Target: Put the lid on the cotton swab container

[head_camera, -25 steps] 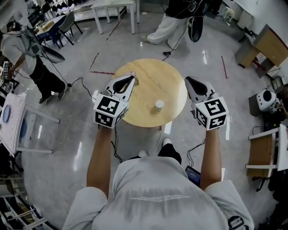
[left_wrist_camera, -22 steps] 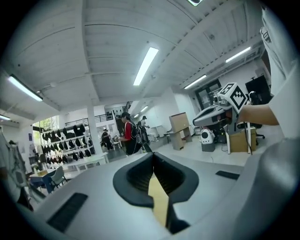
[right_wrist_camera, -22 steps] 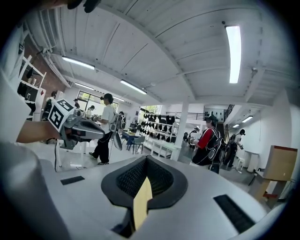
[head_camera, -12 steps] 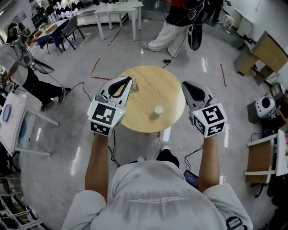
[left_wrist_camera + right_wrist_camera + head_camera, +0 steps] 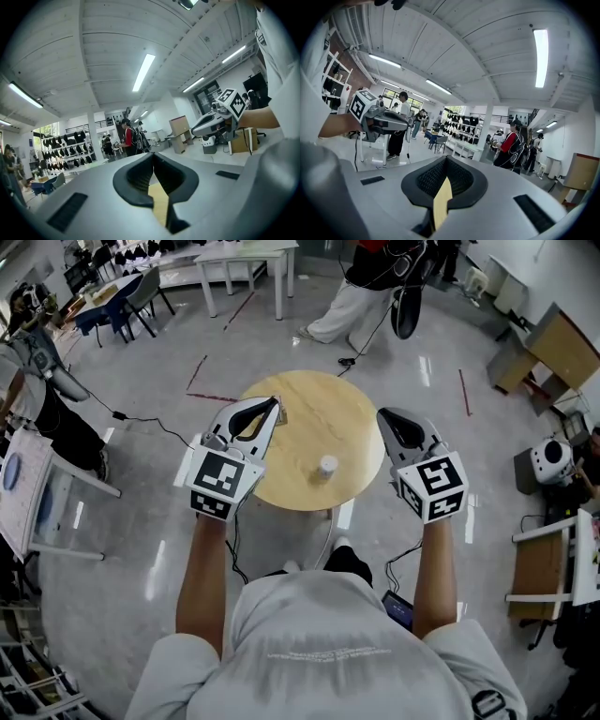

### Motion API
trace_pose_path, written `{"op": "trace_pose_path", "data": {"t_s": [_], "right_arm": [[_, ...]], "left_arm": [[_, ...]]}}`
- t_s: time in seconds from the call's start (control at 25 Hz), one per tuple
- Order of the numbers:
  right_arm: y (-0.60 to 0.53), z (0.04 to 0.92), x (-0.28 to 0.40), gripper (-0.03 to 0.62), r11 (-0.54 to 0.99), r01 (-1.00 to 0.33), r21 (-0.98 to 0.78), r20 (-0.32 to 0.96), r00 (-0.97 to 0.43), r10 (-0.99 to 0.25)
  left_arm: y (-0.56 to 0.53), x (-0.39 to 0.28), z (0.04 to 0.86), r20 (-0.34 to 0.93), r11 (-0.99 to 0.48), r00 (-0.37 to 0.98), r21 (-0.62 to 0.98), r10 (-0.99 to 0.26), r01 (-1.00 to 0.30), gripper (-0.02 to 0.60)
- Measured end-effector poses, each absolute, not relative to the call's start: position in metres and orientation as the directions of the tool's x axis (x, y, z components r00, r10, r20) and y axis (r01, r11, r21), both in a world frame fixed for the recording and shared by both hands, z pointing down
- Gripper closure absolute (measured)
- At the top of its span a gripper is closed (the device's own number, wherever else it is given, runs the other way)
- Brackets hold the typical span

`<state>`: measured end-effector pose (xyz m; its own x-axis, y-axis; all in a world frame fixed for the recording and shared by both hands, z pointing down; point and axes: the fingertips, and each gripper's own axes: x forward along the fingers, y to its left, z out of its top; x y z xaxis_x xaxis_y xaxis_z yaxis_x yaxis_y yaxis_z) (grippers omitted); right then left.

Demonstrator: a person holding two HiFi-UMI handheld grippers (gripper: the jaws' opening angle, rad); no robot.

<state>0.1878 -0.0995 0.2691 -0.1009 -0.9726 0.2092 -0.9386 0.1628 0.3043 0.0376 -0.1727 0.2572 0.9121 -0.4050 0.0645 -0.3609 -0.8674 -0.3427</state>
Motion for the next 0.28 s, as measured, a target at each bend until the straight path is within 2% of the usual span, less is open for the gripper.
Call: {"op": "trace_pose_path", "data": {"t_s": [0.28], "right_arm": [[-0.0998,0.2747,0.1973,0.566,0.158,-0.94,0.303,0.223,-0.091,-0.971]], "left_arm": [[-0.174,0.0474,0.2627,0.071,-0.876,0.915,-0.325,-0.397,-0.355,0.561]]}}
